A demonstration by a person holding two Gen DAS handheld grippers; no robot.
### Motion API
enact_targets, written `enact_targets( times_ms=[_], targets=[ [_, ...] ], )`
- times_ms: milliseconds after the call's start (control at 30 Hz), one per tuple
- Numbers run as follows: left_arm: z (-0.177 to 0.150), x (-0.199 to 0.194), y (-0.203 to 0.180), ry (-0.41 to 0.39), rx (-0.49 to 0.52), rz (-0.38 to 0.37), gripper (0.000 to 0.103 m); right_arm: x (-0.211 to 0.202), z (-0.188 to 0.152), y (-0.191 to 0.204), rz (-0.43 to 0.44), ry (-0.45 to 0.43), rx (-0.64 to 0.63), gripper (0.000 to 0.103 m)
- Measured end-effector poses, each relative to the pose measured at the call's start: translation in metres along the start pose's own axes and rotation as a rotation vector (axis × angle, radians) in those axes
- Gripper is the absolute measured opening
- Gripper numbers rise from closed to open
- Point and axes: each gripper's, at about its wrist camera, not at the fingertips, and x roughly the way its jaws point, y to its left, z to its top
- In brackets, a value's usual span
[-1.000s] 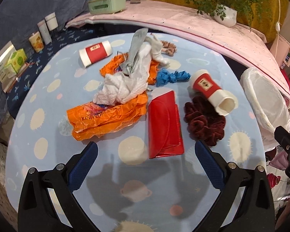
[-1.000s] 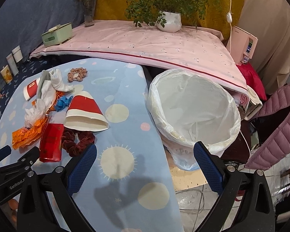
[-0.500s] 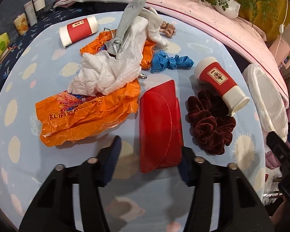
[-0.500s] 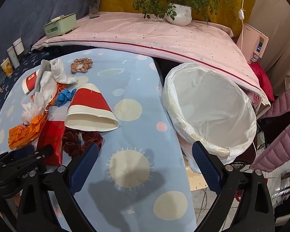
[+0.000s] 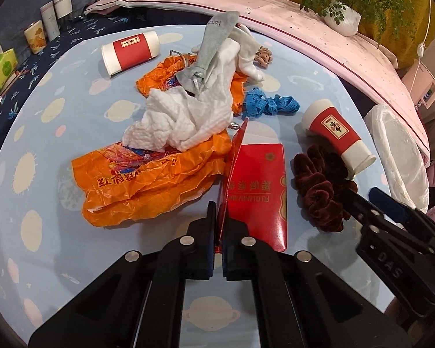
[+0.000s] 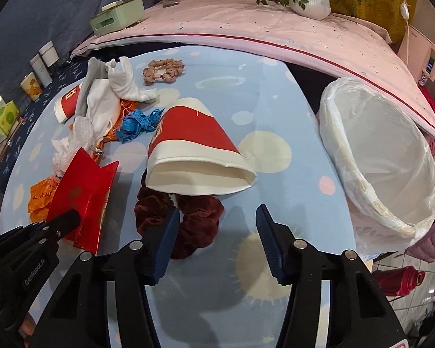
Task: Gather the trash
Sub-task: 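Grasp the red envelope with the left gripper while the right gripper grasps the dark red scrunchie, then carry envelope and scrunchie over the white bin and open both grippers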
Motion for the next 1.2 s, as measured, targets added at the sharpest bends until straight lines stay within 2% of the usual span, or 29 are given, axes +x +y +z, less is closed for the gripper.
enact_targets(
  times_ms=[33, 133, 233, 467, 667, 900, 1033, 1067, 1100, 1167, 1200],
  targets=[
    [0.0, -0.001, 0.001, 0.0, -0.001, 0.0, 0.003, 0.005, 0.001, 0.002, 0.003, 0.009, -0.001, 0.041],
    [-0.001, -0.004, 0.002, -0.006, 0.003, 0.005, 0.003, 0.015, -0.001, 0.004, 0.042, 0.034, 0.012, 0.023],
    [-0.002, -0.01, 0.002, -0.016, 0.007, 0.011, 0.003, 0.012, -0.002, 0.006, 0.06, 0.035, 0.015, 0.018],
    [-0.004, -0.03, -0.002, -0.051, 0.006, 0.005, 0.003, -0.025, -0.006, 0.007, 0.111, -0.018, 0.0, 0.015],
    [-0.002, -0.061, -0.009, -0.109, 0.008, -0.018, 0.003, -0.074, -0.005, 0.007, 0.139, -0.111, -0.015, 0.014],
    [0.004, -0.095, -0.026, -0.18, 0.037, -0.041, 0.003, -0.127, 0.004, -0.006, 0.139, -0.235, -0.002, 0.014],
    [0.0, -0.094, -0.03, -0.159, 0.055, -0.063, 0.005, -0.143, 0.004, -0.018, 0.112, -0.272, 0.014, 0.014],
    [-0.003, -0.09, -0.031, -0.148, 0.061, -0.066, 0.016, -0.144, 0.003, -0.021, 0.108, -0.271, 0.02, 0.014],
    [-0.008, -0.086, -0.031, -0.136, 0.064, -0.063, 0.038, -0.143, 0.002, -0.024, 0.106, -0.266, 0.029, 0.014],
    [-0.016, -0.076, -0.03, -0.135, 0.056, -0.044, 0.064, -0.141, -0.002, -0.03, 0.11, -0.257, 0.045, 0.014],
    [-0.021, -0.07, -0.03, -0.136, 0.059, -0.037, 0.064, -0.139, -0.004, -0.032, 0.11, -0.251, 0.052, 0.014]
  ],
)
